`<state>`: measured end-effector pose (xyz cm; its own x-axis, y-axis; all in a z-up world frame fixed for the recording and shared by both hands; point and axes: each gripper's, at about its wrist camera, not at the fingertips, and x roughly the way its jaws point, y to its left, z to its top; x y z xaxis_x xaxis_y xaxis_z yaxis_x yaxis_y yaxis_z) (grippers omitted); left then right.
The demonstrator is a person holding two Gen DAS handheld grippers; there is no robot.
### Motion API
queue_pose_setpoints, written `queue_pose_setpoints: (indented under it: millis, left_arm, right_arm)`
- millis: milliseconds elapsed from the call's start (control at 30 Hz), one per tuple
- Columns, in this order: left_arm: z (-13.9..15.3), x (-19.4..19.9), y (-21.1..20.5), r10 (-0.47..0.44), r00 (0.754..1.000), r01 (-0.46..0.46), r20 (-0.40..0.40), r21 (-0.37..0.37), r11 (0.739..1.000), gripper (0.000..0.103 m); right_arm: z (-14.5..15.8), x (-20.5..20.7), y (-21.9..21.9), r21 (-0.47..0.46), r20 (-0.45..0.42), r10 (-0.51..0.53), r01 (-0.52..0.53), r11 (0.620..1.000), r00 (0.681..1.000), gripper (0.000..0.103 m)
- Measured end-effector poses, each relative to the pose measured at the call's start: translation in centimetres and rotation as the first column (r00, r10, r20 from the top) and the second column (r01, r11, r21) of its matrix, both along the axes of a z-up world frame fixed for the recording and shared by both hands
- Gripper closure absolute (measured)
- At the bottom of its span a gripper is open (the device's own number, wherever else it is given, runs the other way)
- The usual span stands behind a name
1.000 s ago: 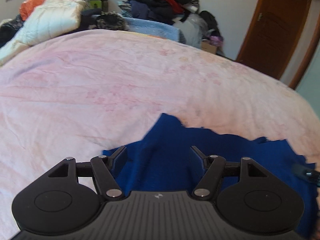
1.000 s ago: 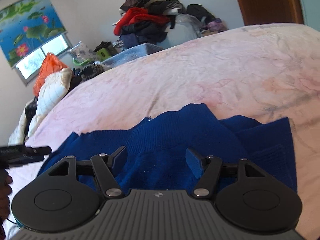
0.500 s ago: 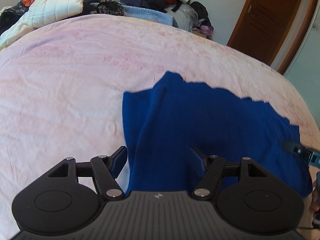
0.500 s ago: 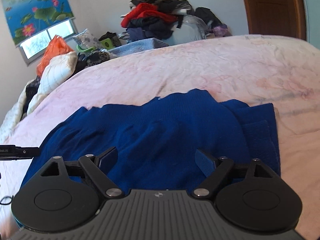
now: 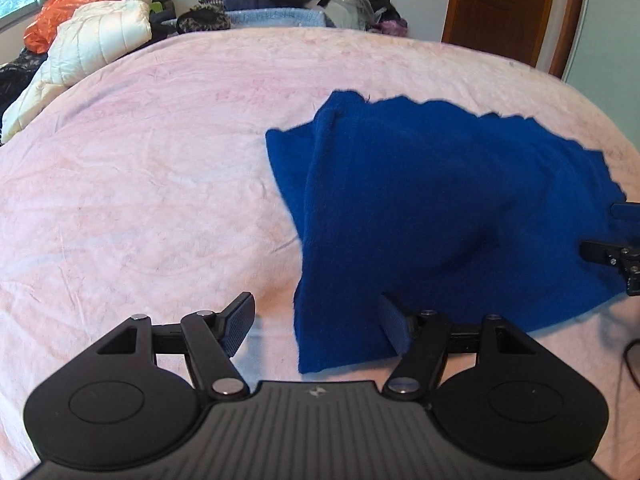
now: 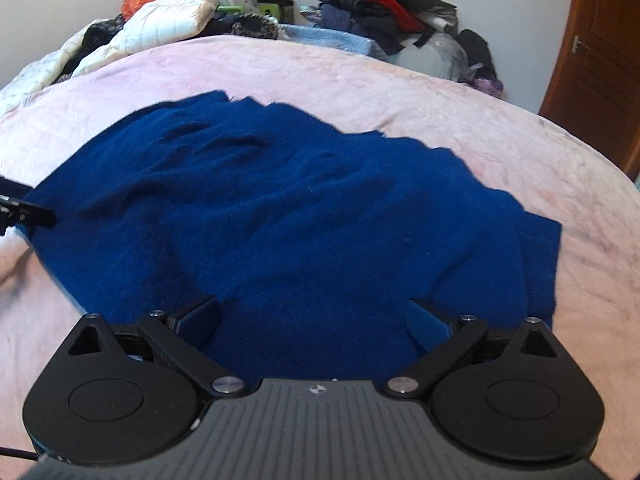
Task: Fold small clothes
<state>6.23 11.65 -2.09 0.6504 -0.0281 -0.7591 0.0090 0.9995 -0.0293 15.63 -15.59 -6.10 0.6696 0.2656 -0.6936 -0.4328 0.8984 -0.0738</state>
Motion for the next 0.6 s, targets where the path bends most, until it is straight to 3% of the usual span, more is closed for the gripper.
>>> queue_pose_setpoints:
  millis: [100,200,333,467,600]
  left_arm:
    - [0.4,0.2,-0.8,0.002,1.0,-0.002,0.02,0.013,1.0,0.035]
    - [0.0,0.4,-1.8,-0.001,1.0,0.001,-0.003,0.064,0.998,0.035]
    - [0.0,0.5,-2.9,0.057,0.998,-0.058,0.007,0.147,0.987,0.035]
    - [0.4,0.6,-3.6,0.078,0.997,-0.08,0.02,0.118,0.99,0.035]
    - [0.3,0.5,-4.9,0.071,0.997,-0.074,0.025,0.145,0.987,0.035]
  right_arm:
    - [1.0,-0.6,0.7,0.031,0.057,0.005,-0.006,0.999,0.998,0.003]
    - [1.2,-0.6,1.9,0.066,0.054,0.039,-0.043,0.997,0.998,0.003]
    - [0.0,-0.9,3.6,-0.009,0.012,0.083,-0.083,0.997,0.996,0.003]
    - [-0.1,-1.6,3.3,0.04,0.017,0.022,-0.023,0.999,1.0,0.003]
    - [-0.1,-2.3,2.7,0.096,0.017,-0.038,0.036,0.995,0.999,0.002]
